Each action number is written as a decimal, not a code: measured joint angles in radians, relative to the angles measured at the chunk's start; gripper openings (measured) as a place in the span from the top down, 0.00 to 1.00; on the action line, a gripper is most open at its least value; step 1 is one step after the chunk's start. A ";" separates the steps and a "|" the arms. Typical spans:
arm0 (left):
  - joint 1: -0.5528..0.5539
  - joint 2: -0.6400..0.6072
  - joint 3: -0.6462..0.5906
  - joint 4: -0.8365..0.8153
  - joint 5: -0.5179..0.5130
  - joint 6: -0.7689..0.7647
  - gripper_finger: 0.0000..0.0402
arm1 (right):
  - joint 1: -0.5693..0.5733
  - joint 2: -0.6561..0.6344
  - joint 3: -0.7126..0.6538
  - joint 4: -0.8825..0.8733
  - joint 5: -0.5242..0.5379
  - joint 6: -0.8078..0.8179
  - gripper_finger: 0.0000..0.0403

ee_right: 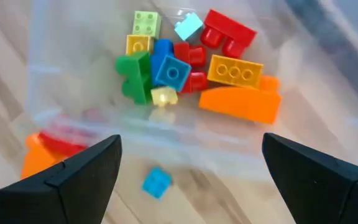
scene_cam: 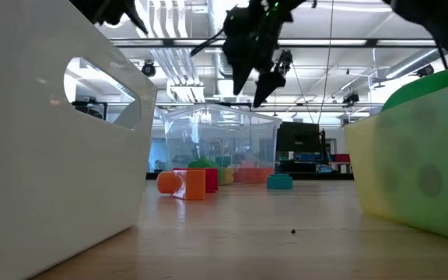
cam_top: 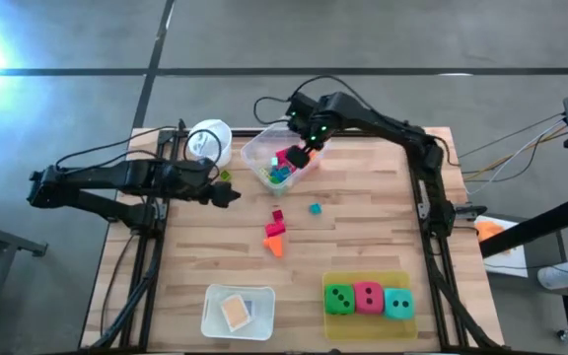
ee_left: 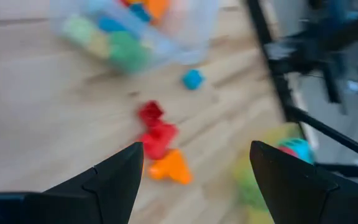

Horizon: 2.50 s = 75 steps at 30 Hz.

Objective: Pick & Place Toys
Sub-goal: Adjust the transparent bin on the table

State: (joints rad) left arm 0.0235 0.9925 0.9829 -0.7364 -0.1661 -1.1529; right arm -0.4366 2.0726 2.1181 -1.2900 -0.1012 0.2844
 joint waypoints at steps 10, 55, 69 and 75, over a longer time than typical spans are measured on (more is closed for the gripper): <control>0.134 0.137 0.000 -0.161 -0.071 0.024 0.26 | 0.021 -0.272 -0.003 -0.039 0.098 -0.009 0.05; 0.426 0.411 0.014 0.026 -0.286 0.079 0.44 | 0.145 -0.646 -0.281 -0.080 0.208 0.124 0.05; 0.423 0.410 0.014 0.130 -0.202 0.203 0.44 | 0.145 -0.646 -0.243 -0.080 0.207 0.105 0.05; 0.407 0.410 0.014 0.144 -0.133 0.263 0.44 | 0.145 -0.646 -0.242 -0.081 0.207 0.101 0.05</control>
State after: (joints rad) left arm 0.4306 1.4029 0.9966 -0.5927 -0.2989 -0.8898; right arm -0.2920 1.4261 1.8759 -1.3708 0.1061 0.3849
